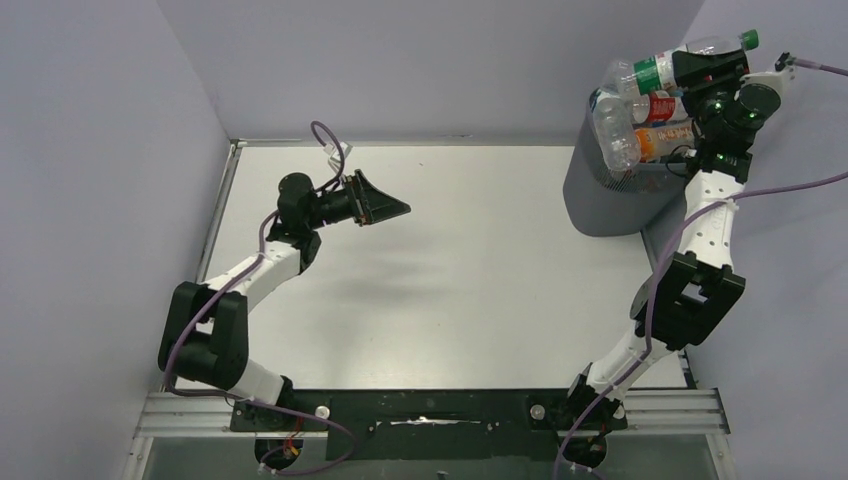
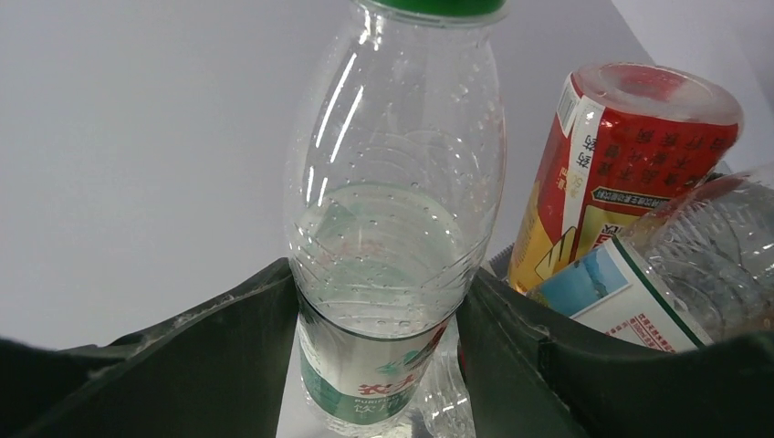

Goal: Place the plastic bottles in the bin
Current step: Place the plastic bottle in the trash bin.

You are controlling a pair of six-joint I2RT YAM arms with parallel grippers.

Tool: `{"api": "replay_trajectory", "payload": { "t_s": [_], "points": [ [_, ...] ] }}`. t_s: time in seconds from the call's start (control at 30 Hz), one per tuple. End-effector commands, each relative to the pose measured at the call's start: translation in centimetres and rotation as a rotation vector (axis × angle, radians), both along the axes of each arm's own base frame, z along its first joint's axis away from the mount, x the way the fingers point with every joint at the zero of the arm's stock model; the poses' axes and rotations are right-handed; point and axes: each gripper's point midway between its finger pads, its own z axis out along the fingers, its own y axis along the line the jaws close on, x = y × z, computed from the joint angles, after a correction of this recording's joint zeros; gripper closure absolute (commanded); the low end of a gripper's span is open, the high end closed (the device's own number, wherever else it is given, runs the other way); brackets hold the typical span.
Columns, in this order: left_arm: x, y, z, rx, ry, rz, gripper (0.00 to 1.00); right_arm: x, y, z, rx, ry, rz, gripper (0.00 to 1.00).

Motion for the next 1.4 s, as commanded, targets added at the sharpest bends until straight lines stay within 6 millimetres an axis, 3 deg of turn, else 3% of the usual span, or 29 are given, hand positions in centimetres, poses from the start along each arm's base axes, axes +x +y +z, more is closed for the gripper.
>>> {"api": "replay_trajectory", "payload": {
  "t_s": [0.0, 0.37, 0.83, 1.37],
  "points": [
    [0.4, -1.6, 3.0, -0.02, -0.12, -0.028, 0.15, -0.8, -0.1, 4.7, -0.034, -0.152, 0.057, 0.38],
    [1.0, -3.4, 2.5, 0.004, -0.102, -0.041, 0.15, 0.6, -1.3, 3.0, 0.001, -0.122, 0.097, 0.24],
    [0.5, -4.6, 2.4, 0.016, -0.101, -0.052, 0.15, -0.3, -0.4, 2.3, 0.011, -0.124, 0.129, 0.24],
    [0.0, -4.7, 2.7, 0.019, -0.11, -0.05, 0.15, -2.2, 0.9, 3.4, 0.004, -0.146, 0.136, 0.24]
  ]
}}
